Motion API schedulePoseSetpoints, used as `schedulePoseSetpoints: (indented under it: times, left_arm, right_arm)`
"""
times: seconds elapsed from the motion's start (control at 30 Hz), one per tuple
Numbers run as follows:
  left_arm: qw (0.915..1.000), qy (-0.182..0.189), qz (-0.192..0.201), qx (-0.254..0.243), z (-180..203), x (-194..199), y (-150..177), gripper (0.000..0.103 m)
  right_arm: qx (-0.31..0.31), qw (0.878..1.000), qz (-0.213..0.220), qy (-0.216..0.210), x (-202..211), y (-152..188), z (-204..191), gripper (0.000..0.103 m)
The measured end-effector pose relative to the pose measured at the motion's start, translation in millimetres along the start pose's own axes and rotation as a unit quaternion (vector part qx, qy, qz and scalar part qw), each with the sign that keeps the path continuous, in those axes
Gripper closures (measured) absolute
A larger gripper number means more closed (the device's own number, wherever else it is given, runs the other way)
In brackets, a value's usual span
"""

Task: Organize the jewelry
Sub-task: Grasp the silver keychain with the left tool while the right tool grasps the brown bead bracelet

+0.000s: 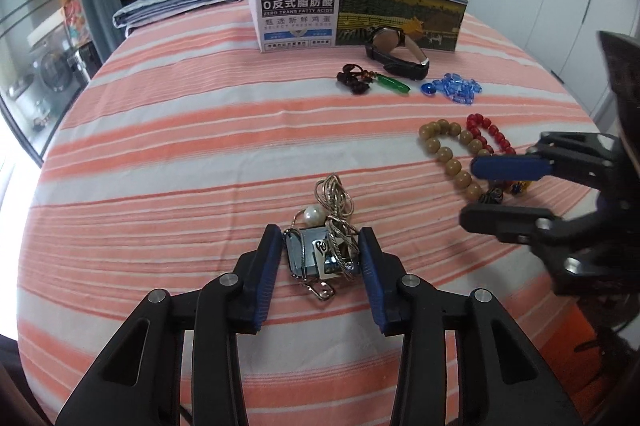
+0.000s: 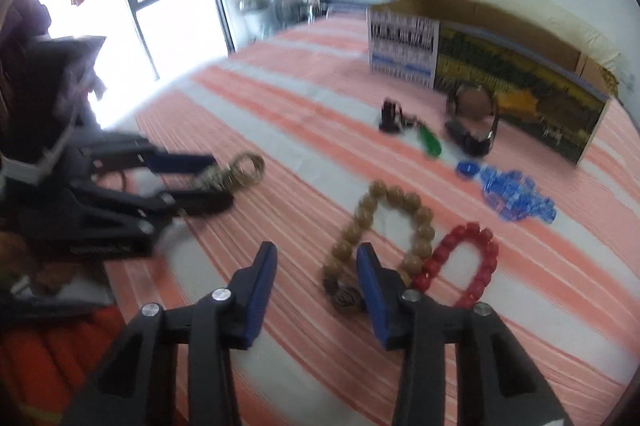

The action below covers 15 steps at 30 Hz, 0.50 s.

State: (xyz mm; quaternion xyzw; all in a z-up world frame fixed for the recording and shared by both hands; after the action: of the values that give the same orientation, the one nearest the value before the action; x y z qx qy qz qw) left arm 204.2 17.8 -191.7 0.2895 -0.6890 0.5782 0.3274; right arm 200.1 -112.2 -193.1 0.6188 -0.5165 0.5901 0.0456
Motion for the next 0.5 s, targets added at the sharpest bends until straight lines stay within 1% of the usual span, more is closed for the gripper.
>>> schedulePoseSetpoints:
  times: [0.03, 0.07, 0.1, 0.13, 0.2, 0.3, 0.37, 0.43, 0.5]
  left_arm:
    - [1.0000, 0.001, 0.000, 0.004, -1, 0, 0, 0.063]
    - [1.0000, 0.003, 0.000, 0.008, -2, 0, 0, 0.062]
    - [0.9999, 0.005, 0.002, 0.012, -3, 0, 1, 0.062]
    - [0.9998, 0.005, 0.004, 0.017, -3, 0, 1, 0.061]
    - [0.9998, 0.001, 0.008, 0.020, -2, -1, -1, 0.060]
    - [0.9999, 0.005, 0.005, 0.015, -2, -1, -2, 0.059]
    - [0.9997, 0.018, 0.001, 0.019, -6, 1, 0, 0.058]
    - [0.9992, 0.031, -0.001, 0.025, -10, 3, 2, 0.055]
    - [0.9990, 0.039, 0.000, 0.020, -9, 4, 4, 0.051]
  right_arm:
    - [-0.001, 1.000, 0.000, -0.004, 3, 0, -1, 0.061]
    - [-0.022, 0.999, -0.009, -0.026, 3, 2, -8, 0.061]
    - [-0.028, 0.998, -0.007, -0.047, 1, 2, -17, 0.061]
    - [-0.028, 0.998, -0.005, -0.064, -2, 1, -24, 0.061]
    - [-0.016, 0.997, 0.000, -0.077, -6, -2, -35, 0.061]
    - [0.008, 0.998, -0.002, -0.063, -4, -3, -36, 0.061]
    - [0.019, 0.998, -0.012, -0.057, 1, 2, -31, 0.061]
    - [0.030, 0.998, -0.028, -0.050, 0, 7, -25, 0.061]
    - [0.035, 0.998, -0.031, -0.049, 0, 7, -25, 0.061]
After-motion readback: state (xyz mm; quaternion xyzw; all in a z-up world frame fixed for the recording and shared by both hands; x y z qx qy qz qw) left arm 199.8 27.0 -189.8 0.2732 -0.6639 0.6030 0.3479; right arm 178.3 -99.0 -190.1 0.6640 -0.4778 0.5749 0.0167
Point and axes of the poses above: each gripper's, at about its wrist camera, not at the fingertips, and x roughly against the way its jaws point, z to its right, y to its underside, the point moved 7 cm from there along -x, roughly the way its jaws point, and after that the axes turned 12 degrees about -y, right-handed, at the moved point
